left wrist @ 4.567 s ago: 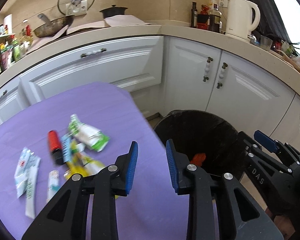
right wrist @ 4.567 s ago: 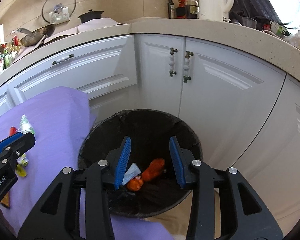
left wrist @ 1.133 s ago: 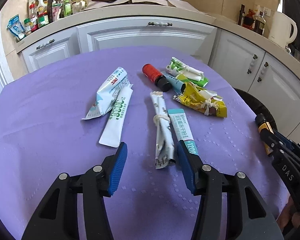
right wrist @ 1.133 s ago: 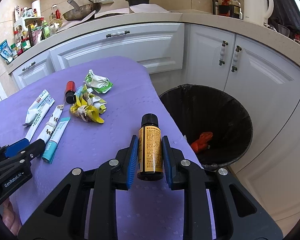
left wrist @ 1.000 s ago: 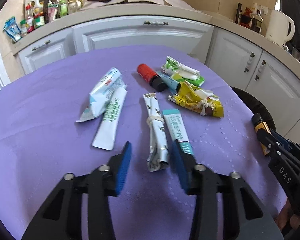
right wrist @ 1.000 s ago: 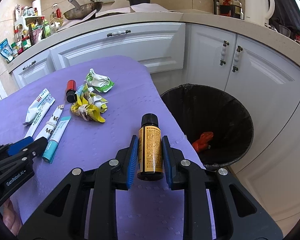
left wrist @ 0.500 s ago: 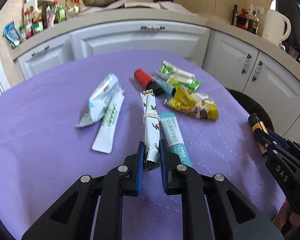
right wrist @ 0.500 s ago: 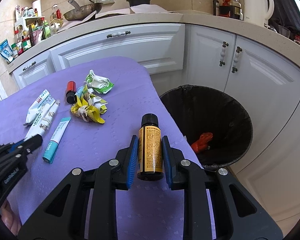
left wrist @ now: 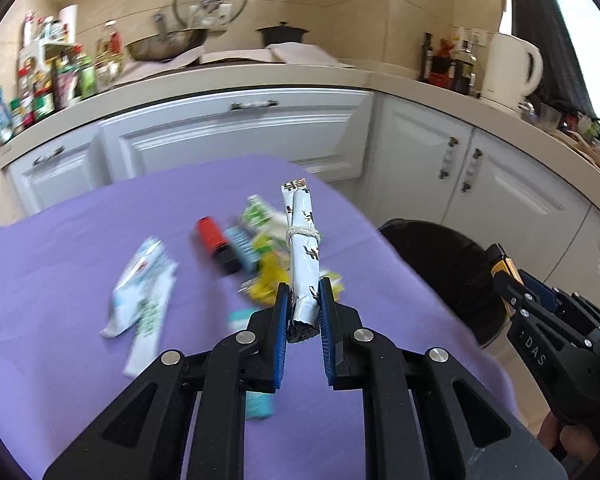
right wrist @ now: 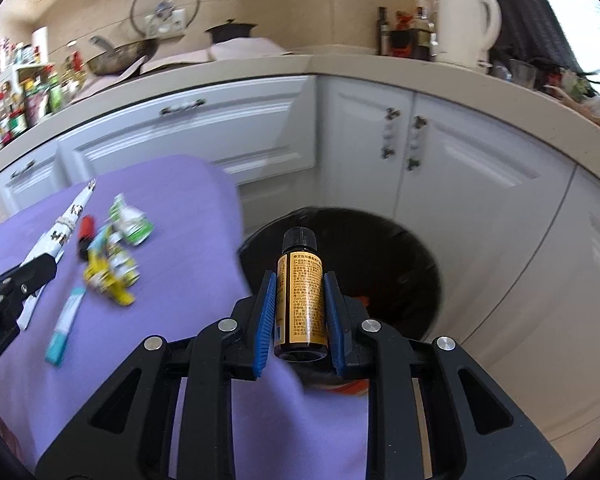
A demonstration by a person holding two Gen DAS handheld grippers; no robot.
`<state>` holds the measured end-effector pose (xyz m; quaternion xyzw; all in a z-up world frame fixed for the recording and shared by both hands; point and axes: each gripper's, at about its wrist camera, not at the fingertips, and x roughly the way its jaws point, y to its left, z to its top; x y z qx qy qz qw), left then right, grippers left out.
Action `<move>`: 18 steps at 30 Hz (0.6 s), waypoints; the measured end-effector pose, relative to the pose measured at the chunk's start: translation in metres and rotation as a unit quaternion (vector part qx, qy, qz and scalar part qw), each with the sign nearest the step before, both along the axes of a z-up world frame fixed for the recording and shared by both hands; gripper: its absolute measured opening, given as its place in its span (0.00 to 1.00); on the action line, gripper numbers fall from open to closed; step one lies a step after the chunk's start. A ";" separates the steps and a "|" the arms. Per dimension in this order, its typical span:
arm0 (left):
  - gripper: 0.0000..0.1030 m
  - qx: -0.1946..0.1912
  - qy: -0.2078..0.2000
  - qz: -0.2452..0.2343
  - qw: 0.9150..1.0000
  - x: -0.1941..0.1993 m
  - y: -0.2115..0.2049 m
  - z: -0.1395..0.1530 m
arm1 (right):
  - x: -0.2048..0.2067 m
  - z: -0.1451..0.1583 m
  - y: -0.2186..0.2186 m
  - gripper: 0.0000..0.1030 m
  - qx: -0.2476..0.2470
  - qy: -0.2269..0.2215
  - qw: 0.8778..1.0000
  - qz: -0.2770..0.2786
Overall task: Collect trash
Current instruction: 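Open both grippers over the black bin to drop the bottle and tube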
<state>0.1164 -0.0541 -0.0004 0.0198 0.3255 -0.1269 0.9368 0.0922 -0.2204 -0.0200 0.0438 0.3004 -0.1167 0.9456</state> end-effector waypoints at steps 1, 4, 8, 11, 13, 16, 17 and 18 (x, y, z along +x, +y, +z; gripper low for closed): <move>0.15 -0.002 -0.001 -0.007 1.000 0.003 -0.008 0.001 | 0.002 0.001 -0.006 0.23 -0.001 -0.002 1.000 -0.005; 0.15 -0.001 -0.006 -0.022 1.000 0.009 -0.027 0.002 | 0.007 0.004 -0.024 0.23 -0.006 -0.008 1.000 -0.022; 0.15 0.006 -0.003 -0.041 0.999 0.020 -0.052 -0.001 | 0.016 0.002 -0.042 0.23 -0.008 -0.008 0.999 -0.035; 0.15 0.011 0.007 -0.051 0.999 0.031 -0.069 -0.006 | 0.023 0.000 -0.054 0.23 -0.008 -0.008 0.999 -0.043; 0.15 0.018 0.010 -0.057 0.998 0.037 -0.080 -0.009 | 0.027 -0.002 -0.062 0.23 -0.006 -0.006 0.999 -0.047; 0.15 0.028 0.013 -0.064 0.997 0.043 -0.093 -0.014 | 0.032 -0.006 -0.071 0.23 -0.003 -0.003 0.999 -0.052; 0.15 0.030 0.015 -0.066 0.997 0.045 -0.097 -0.016 | 0.034 -0.008 -0.074 0.23 -0.001 -0.002 0.999 -0.053; 0.15 0.032 0.018 -0.068 0.997 0.048 -0.100 -0.018 | 0.035 -0.009 -0.076 0.23 0.000 -0.001 0.999 -0.053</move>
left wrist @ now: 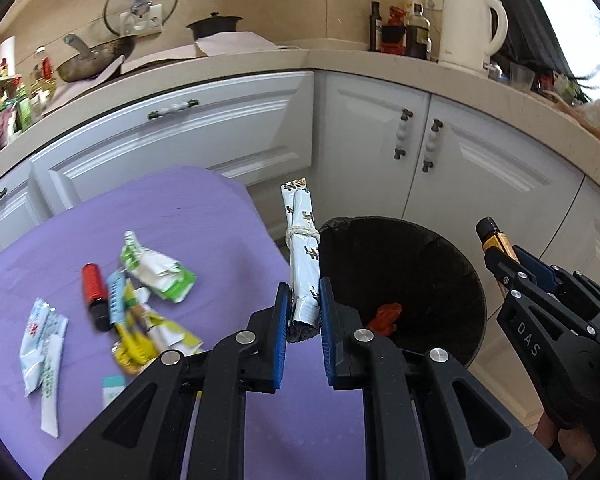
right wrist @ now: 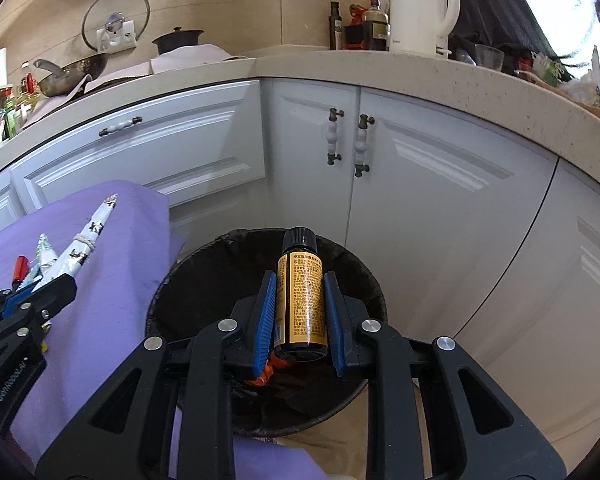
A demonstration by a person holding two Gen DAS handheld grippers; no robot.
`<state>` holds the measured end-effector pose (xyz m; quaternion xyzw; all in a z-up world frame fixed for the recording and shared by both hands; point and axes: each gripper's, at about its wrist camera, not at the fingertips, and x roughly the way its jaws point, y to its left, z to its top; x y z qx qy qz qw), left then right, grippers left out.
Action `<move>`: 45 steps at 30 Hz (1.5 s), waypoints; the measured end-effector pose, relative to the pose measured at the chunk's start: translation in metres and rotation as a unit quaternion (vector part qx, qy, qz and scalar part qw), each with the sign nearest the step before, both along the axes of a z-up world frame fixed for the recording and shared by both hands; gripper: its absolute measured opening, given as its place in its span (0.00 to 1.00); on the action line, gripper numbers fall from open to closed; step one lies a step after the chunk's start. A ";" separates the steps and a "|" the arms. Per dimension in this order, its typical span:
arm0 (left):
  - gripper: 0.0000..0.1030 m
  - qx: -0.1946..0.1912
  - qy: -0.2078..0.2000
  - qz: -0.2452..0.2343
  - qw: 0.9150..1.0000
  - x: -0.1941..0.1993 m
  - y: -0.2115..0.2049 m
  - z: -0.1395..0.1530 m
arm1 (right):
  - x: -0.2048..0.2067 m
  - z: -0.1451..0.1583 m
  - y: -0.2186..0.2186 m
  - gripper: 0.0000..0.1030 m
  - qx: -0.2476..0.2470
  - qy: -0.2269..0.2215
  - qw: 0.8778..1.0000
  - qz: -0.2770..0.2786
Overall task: Collect trash
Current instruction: 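Open both grippers over the black bin to drop the bottle and tube, then move both grippers back over the table and grasp the teal toothpaste tube with the right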
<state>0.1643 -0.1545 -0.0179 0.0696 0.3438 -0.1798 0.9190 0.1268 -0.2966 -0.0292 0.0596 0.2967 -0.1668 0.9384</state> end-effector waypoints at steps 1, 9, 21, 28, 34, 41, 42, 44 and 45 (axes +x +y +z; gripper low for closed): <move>0.15 0.002 0.002 -0.001 1.000 0.002 -0.003 -0.001 | 0.002 -0.002 -0.002 0.23 0.001 0.001 1.000 0.000; 0.16 0.020 0.018 -0.012 1.000 0.016 -0.025 -0.014 | 0.015 -0.014 -0.014 0.23 0.007 0.011 1.000 0.001; 0.28 0.024 0.033 -0.022 0.999 0.026 -0.033 -0.023 | 0.021 -0.023 -0.021 0.33 0.014 0.018 1.000 -0.006; 0.28 0.015 0.022 -0.011 1.000 0.019 -0.020 -0.013 | 0.015 -0.017 -0.015 0.33 0.016 0.013 1.000 -0.005; 0.28 0.007 0.013 0.005 1.000 0.009 0.001 -0.004 | 0.004 -0.009 -0.004 0.33 0.015 0.007 1.000 -0.003; 0.28 0.001 0.000 0.030 1.000 -0.007 0.036 0.008 | -0.008 0.003 0.021 0.34 0.018 0.001 1.000 0.010; 0.29 0.003 -0.002 0.035 0.999 -0.010 0.042 0.009 | -0.009 0.004 0.026 0.34 0.019 0.000 1.000 0.014; 0.29 0.004 -0.003 0.049 0.999 -0.016 0.059 0.011 | -0.012 0.006 0.037 0.35 0.021 -0.001 1.000 0.023; 0.29 0.005 -0.002 0.054 0.999 -0.017 0.065 0.011 | -0.013 0.007 0.044 0.35 0.021 -0.002 0.999 0.028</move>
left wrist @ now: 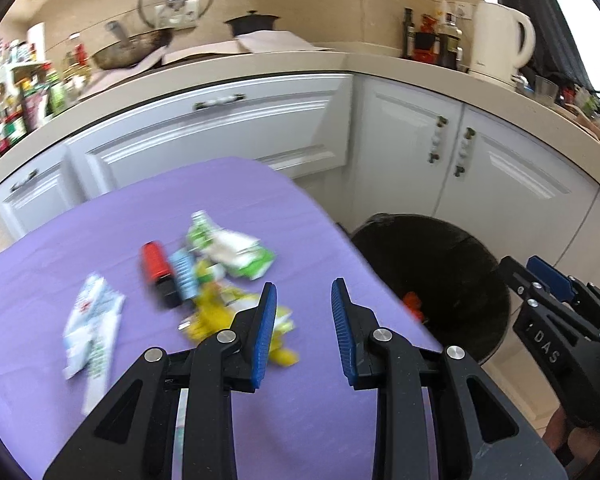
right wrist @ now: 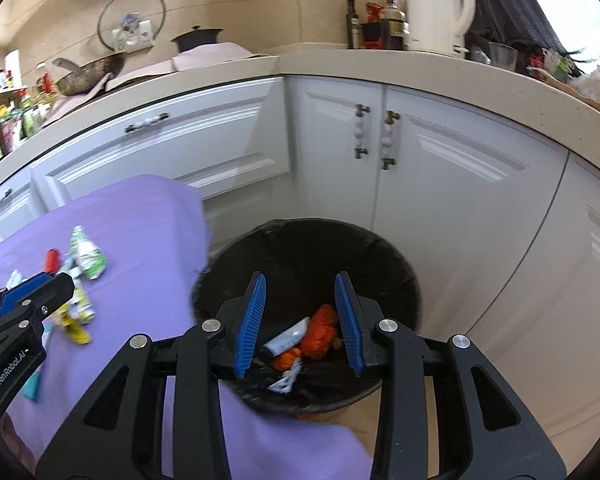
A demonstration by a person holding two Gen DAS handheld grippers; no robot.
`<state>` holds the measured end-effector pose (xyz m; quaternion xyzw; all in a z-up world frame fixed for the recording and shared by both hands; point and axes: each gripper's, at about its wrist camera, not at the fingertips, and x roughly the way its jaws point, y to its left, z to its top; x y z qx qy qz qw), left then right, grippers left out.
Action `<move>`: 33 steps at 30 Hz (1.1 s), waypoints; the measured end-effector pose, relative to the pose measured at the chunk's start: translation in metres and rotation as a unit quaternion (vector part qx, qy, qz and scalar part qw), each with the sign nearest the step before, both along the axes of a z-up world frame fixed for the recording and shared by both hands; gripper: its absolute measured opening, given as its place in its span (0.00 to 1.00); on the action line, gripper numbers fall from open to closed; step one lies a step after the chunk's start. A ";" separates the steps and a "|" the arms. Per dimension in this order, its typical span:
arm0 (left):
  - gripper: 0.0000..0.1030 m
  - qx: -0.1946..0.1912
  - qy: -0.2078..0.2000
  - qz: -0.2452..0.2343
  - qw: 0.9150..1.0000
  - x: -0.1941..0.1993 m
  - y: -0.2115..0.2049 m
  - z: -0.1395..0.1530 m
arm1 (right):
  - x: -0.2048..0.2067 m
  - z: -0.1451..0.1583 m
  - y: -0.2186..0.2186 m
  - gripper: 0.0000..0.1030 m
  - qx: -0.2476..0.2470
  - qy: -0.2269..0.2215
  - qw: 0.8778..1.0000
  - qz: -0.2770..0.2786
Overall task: Collect trash
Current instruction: 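Move both grippers back over the table and grasp the teal toothpaste tube with the right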
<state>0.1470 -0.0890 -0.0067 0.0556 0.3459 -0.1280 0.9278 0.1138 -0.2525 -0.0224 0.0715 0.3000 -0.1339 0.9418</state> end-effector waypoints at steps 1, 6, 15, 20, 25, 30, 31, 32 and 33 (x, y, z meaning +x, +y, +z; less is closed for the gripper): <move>0.29 0.000 0.001 0.007 1.000 -0.002 0.008 0.000 | -0.001 0.001 0.008 0.35 0.000 0.000 1.000 0.007; 0.33 0.005 -0.001 0.049 0.999 -0.014 0.053 0.001 | -0.003 0.002 0.046 0.37 0.005 0.001 0.999 0.041; 0.40 0.013 0.002 0.118 0.993 -0.034 0.131 -0.009 | -0.008 0.000 0.123 0.47 0.005 0.004 0.994 0.113; 0.41 0.009 0.016 0.151 0.988 -0.039 0.168 -0.019 | -0.006 -0.008 0.161 0.47 -0.004 0.024 0.988 0.150; 0.43 0.007 0.022 0.167 0.986 -0.039 0.191 -0.024 | -0.003 -0.010 0.190 0.47 -0.011 0.041 0.983 0.180; 0.45 -0.005 0.031 0.173 0.984 -0.039 0.205 -0.026 | -0.001 -0.011 0.209 0.47 -0.023 0.053 0.979 0.195; 0.45 -0.006 0.033 0.172 0.984 -0.039 0.207 -0.026 | 0.000 -0.011 0.212 0.47 -0.026 0.057 0.978 0.197; 0.46 -0.007 0.035 0.172 0.985 -0.039 0.209 -0.027 | 0.002 -0.012 0.215 0.47 -0.028 0.061 0.978 0.199; 0.47 -0.008 0.037 0.171 0.985 -0.039 0.210 -0.027 | 0.003 -0.013 0.217 0.47 -0.029 0.064 0.977 0.199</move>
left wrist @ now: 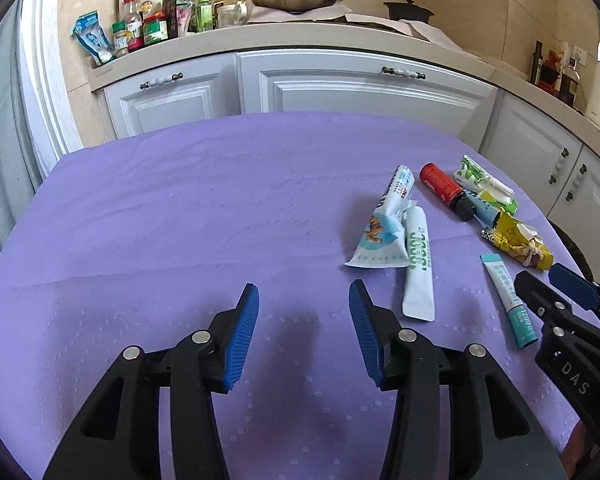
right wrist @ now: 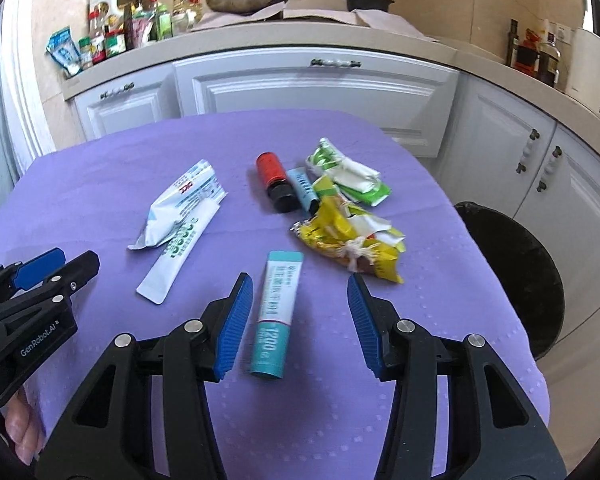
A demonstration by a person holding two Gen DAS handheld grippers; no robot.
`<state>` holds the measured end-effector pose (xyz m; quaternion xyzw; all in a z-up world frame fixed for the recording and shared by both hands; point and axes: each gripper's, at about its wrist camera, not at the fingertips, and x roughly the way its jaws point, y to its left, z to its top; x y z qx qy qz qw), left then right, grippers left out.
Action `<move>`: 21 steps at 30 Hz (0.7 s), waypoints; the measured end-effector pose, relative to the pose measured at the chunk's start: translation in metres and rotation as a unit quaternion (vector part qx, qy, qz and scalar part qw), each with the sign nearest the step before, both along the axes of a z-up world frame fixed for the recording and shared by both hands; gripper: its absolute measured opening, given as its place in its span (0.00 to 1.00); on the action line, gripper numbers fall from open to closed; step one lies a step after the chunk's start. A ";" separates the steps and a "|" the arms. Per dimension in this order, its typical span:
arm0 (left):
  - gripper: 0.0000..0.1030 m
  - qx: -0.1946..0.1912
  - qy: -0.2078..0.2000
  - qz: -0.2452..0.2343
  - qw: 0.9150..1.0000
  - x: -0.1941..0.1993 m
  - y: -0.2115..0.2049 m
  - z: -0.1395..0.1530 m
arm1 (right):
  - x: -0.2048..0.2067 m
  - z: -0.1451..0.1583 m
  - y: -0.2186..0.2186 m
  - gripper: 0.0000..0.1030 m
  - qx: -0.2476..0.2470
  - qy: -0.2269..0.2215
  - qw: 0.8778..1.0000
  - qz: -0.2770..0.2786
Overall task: Collect trash
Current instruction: 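Move both grippers back over the table and grasp the teal toothpaste tube with the right, then grasp the white green-printed tube with the left gripper while the right holds the teal tube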
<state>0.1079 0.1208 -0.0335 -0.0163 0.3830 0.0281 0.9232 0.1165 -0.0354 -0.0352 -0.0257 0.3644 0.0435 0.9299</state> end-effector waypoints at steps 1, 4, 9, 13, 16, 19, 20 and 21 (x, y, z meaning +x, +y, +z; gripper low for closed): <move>0.48 -0.001 0.003 0.000 1.000 0.000 0.002 0.000 | 0.002 -0.002 0.002 0.47 -0.004 0.007 1.000 0.001; 0.50 -0.007 0.012 -0.004 1.000 0.002 0.005 -0.003 | 0.006 -0.008 0.007 0.46 -0.009 0.028 1.000 0.005; 0.54 -0.015 0.020 -0.009 1.000 0.002 0.006 -0.005 | 0.012 -0.019 0.012 0.27 -0.009 0.060 0.998 0.016; 0.54 -0.023 0.021 -0.020 0.999 0.000 0.001 -0.004 | 0.008 -0.019 0.014 0.16 -0.014 0.056 0.998 0.025; 0.54 -0.024 0.018 -0.034 0.999 0.000 -0.009 -0.003 | 0.004 -0.018 0.009 0.15 -0.010 0.050 0.998 0.022; 0.54 -0.029 0.021 -0.050 0.998 0.003 -0.021 -0.003 | -0.001 -0.015 -0.001 0.15 -0.004 0.042 0.999 0.014; 0.54 -0.031 0.023 -0.055 0.998 0.004 -0.027 -0.003 | -0.003 -0.014 -0.005 0.15 -0.003 0.039 0.999 0.010; 0.54 -0.032 0.023 -0.057 0.998 0.005 -0.030 -0.003 | -0.004 -0.013 -0.009 0.15 -0.002 0.037 0.999 0.006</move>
